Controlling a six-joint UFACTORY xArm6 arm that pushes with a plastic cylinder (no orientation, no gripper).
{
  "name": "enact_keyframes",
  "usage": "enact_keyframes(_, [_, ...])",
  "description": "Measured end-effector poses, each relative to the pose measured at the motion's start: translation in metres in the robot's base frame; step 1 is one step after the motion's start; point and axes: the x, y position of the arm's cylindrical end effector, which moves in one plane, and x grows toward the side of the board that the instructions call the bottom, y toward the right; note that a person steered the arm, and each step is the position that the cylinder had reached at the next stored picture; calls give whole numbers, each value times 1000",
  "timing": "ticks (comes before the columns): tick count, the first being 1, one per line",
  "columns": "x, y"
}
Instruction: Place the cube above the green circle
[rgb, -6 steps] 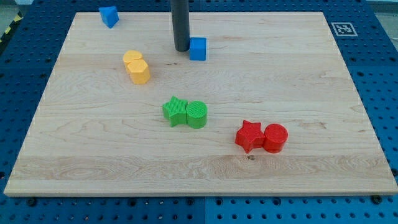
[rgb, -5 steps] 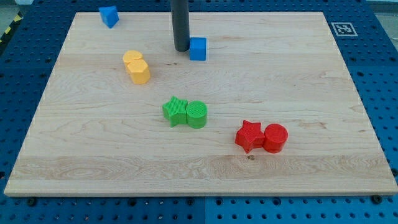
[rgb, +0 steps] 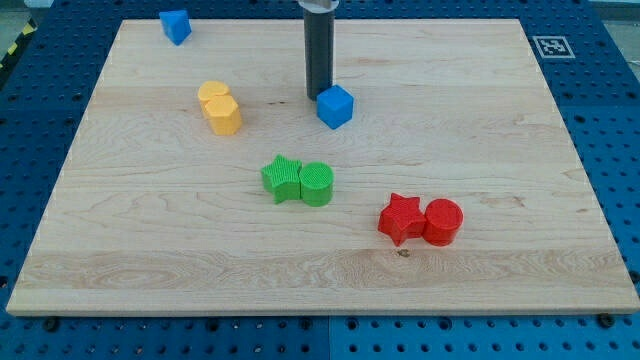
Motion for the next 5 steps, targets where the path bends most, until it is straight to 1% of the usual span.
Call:
enact_keyframes(1, [-1, 24])
enact_keyframes(2, [3, 68])
enact_keyframes(3, [25, 81])
enact_keyframes(4, [31, 51])
enact_keyframes(5, [28, 17])
